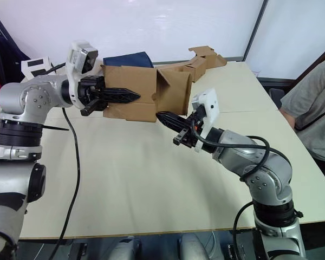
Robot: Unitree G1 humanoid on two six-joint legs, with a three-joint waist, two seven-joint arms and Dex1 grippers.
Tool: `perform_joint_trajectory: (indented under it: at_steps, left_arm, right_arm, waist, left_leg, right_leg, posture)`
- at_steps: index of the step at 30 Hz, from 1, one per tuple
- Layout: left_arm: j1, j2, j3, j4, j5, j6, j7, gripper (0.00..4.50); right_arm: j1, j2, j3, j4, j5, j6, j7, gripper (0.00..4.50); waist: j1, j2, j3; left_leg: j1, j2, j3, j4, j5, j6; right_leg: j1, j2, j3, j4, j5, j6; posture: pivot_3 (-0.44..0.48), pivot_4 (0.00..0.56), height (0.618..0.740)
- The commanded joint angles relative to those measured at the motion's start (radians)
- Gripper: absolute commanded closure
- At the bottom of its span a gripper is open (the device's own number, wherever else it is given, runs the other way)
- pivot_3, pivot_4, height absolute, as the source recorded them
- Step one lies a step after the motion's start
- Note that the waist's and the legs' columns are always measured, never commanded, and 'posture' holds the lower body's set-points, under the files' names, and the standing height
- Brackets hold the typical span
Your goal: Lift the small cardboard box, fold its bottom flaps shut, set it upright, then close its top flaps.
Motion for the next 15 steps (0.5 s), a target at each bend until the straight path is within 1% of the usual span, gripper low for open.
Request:
perform_joint_trajectory:
  at_steps: [1,6,8,12,15]
  left_arm:
    - [-0.020,0.005,0.039,-0.024,-0.025,-0.008,0.004,4.50]
    - [-0.016,0.010,0.042,-0.020,-0.020,-0.017,0.011,4.50]
    - [-0.016,0.011,0.043,-0.017,-0.016,-0.025,0.014,4.50]
    - [-0.025,0.007,0.052,-0.002,-0.001,-0.074,0.027,4.50]
    - [-0.054,-0.010,0.068,0.014,0.006,-0.123,0.054,4.50]
  right_arm:
    - [-0.008,0.019,0.006,-0.006,-0.015,-0.035,0.024,4.48]
    - [-0.003,0.005,-0.006,-0.015,-0.019,-0.040,0.044,4.48]
    - [0.002,-0.005,-0.045,-0.020,0.012,-0.033,0.042,4.48]
    - [0.024,-0.061,-0.130,-0.044,0.081,-0.012,0.055,4.48]
    - [-0.014,-0.117,-0.191,-0.045,0.131,0.000,0.049,4.48]
  waist:
    - [0.000,0.000,0.000]
    - [0.000,0.000,0.000]
    - [0.000,0.000,0.000]
    - [0.002,0.000,0.000]
    - [0.001,0.000,0.000]
  left_leg:
    - [0.000,0.000,0.000,0.000,0.000,0.000]
    - [0.000,0.000,0.000,0.000,0.000,0.000]
    - [0.000,0.000,0.000,0.000,0.000,0.000]
    - [0.000,0.000,0.000,0.000,0.000,0.000]
    - [0.000,0.000,0.000,0.000,0.000,0.000]
  right_leg:
    - [0.000,0.000,0.000,0.000,0.000,0.000]
    - [0.000,0.000,0.000,0.000,0.000,0.000]
    - [0.000,0.000,0.000,0.000,0.000,0.000]
    - [0.000,0.000,0.000,0.000,0.000,0.000]
    - [0.000,0.000,0.000,0.000,0.000,0.000]
  posture:
    - [0.000,0.150,0.740]
    - [0.000,0.150,0.740]
    - [0.000,0.150,0.740]
    - [0.000,0.150,0.740]
    - [0.000,0.150,0.740]
